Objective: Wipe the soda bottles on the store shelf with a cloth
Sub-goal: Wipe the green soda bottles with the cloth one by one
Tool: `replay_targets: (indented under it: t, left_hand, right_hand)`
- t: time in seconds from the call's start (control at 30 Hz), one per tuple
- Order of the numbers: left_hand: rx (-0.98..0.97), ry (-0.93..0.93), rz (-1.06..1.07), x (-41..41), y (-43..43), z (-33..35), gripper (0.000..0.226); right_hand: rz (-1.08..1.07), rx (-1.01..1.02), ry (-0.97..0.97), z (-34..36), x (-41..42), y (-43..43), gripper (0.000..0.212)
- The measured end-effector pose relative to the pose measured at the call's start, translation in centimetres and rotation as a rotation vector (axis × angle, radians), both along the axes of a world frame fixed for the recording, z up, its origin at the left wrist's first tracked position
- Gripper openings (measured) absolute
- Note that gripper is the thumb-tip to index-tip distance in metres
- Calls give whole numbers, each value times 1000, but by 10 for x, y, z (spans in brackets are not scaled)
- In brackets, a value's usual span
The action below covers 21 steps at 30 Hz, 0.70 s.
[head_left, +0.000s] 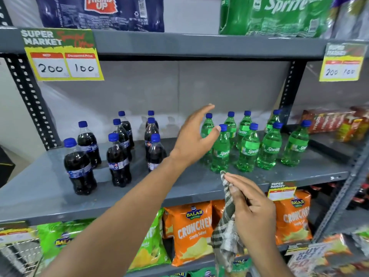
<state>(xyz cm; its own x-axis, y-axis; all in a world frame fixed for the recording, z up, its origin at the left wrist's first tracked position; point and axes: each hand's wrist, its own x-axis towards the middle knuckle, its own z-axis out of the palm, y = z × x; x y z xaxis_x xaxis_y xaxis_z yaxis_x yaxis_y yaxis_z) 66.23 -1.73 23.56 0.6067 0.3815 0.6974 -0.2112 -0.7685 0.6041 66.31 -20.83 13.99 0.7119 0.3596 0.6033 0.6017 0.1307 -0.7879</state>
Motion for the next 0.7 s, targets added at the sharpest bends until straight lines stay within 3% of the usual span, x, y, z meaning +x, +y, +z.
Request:
replay_targets:
  t: [0.1, 0.27, 0.5, 0.7]
  left_hand:
    - [-262, 192, -60, 40, -1, -6, 69]
    - [-436, 368, -143, 85, 8, -18, 77]
    - [-488, 454, -280, 98, 14, -20, 45]
    - [-499, 435, -339, 102, 18, -21, 31]
  right_hand:
    - [-48, 12, -34, -3, 6, -16, 41]
    - [-128, 29, -67, -8, 13, -43, 45]
    - [-225, 4, -131, -10, 23, -63, 38]
    - [-237, -30, -182, -17, 27, -60, 54]
